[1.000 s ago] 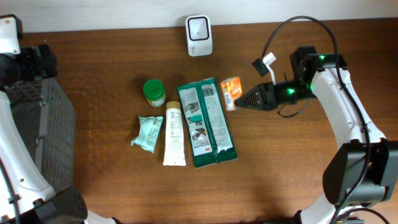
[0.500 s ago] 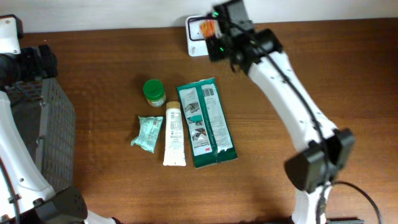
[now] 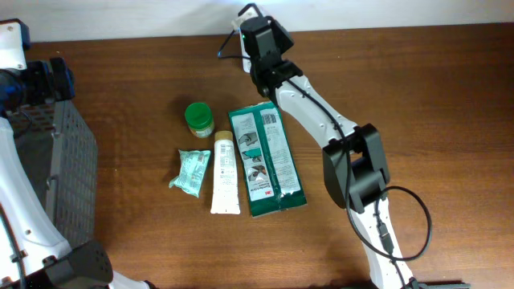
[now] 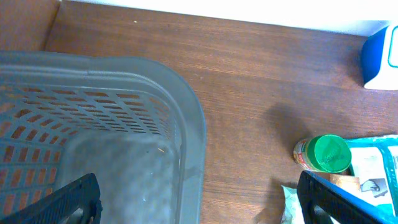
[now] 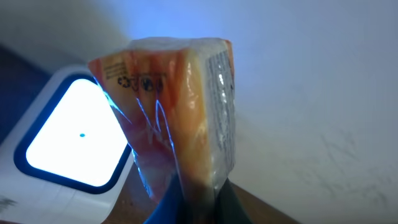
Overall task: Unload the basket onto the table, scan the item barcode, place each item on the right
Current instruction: 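Hold the orange package in front of the white scanner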
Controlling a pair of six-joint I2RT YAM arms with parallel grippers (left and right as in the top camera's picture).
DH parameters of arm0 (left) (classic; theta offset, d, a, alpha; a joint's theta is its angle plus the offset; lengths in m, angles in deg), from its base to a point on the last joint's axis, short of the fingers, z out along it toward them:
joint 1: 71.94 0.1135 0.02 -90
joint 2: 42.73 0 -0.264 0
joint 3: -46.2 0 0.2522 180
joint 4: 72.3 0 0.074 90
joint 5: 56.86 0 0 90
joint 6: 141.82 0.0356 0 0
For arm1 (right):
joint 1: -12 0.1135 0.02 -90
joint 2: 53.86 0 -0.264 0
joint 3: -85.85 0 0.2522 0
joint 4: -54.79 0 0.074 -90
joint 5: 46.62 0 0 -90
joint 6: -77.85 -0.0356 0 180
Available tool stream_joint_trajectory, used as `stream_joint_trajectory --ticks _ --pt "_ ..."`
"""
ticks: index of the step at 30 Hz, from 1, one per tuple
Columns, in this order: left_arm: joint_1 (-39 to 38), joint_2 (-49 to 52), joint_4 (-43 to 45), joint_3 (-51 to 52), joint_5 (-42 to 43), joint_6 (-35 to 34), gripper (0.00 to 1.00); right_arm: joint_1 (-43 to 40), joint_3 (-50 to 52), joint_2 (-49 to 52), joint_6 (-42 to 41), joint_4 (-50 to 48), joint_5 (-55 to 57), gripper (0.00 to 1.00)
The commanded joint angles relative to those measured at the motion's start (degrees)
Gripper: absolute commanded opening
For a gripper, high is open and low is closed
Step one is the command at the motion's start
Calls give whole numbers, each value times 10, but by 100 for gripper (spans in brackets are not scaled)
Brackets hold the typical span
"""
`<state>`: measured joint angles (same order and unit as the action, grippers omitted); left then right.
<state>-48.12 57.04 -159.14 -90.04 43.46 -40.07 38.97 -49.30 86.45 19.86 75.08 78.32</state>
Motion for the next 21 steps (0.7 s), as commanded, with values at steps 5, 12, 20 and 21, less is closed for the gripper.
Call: stream_joint_trajectory --ticks 5,12,20,21 --pt "3 0 1 1 6 -5 99 6 -7 11 94 1 -16 4" --pt "3 0 1 1 6 -5 99 6 -7 16 170 10 -41 4" --pt "3 0 1 1 6 -5 99 -3 -7 50 188 -29 -68 4" --pt "3 0 1 1 6 -5 99 -4 -7 52 188 -35 -67 4"
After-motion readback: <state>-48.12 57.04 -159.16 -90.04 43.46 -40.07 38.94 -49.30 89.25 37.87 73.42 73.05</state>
